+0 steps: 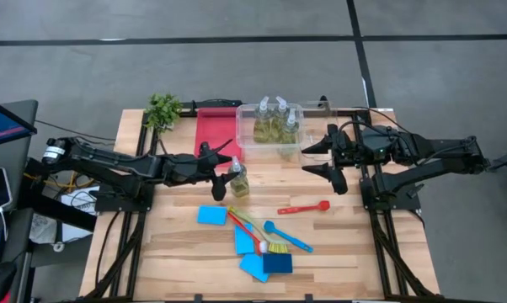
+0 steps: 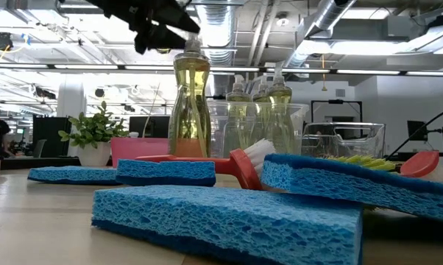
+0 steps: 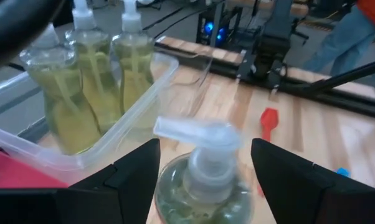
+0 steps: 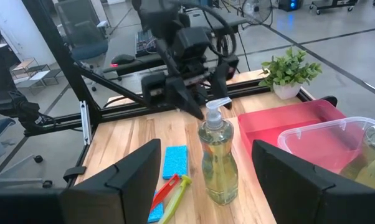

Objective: Pick & Place Kitchen Sink Supplies
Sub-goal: Put the green dishwashing liquid into the white bin

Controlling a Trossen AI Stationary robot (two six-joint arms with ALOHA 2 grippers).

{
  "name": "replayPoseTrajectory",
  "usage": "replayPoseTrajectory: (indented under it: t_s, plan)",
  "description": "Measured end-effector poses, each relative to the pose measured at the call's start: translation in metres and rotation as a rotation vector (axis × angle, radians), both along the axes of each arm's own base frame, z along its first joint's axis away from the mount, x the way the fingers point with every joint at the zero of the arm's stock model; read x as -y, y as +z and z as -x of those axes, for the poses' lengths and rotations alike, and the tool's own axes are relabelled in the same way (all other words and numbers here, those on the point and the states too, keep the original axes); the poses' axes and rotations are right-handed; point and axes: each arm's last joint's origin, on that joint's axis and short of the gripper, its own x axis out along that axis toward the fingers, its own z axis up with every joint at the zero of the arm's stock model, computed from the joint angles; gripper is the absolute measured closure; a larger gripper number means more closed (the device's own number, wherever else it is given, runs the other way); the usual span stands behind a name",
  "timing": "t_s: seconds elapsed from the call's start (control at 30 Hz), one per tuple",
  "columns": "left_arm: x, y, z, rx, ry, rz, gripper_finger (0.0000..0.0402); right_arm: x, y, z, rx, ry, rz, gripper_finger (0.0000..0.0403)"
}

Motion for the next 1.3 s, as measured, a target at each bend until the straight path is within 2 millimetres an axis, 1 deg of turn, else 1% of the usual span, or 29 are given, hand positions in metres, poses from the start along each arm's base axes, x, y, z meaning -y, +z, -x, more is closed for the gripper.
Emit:
replayPoseTrajectory:
  t_s: [0.2, 0.4, 0.9, 1.07, 1.3]
  plan:
    - [-0.002, -0.021, -0.020, -0.025, 0.008, 0.016, 0.0147, 0.000, -0.001, 0.000, -0.008, 0.000, -0.002, 0.0158]
    - [0.000, -0.028, -0.036, 0.052, 0.007, 0.025, 0.0147, 0.000, -0.002, 0.000, -0.019, 0.000, -0.002, 0.0158]
    - [0.000, -0.026, -0.038, 0.077, 0.007, 0.023, 0.0150, 0.000, -0.005, 0.001, -0.057, 0.003, 0.000, 0.0158]
    - [0.000, -0.026, -0.038, 0.081, 0.009, 0.023, 0.0175, 0.000, -0.006, 0.001, -0.060, 0.003, 0.001, 0.0158]
    - [0.000, -0.025, -0.038, 0.090, 0.009, 0.025, 0.0232, 0.000, -0.006, 0.001, -0.060, 0.003, 0.001, 0.0158]
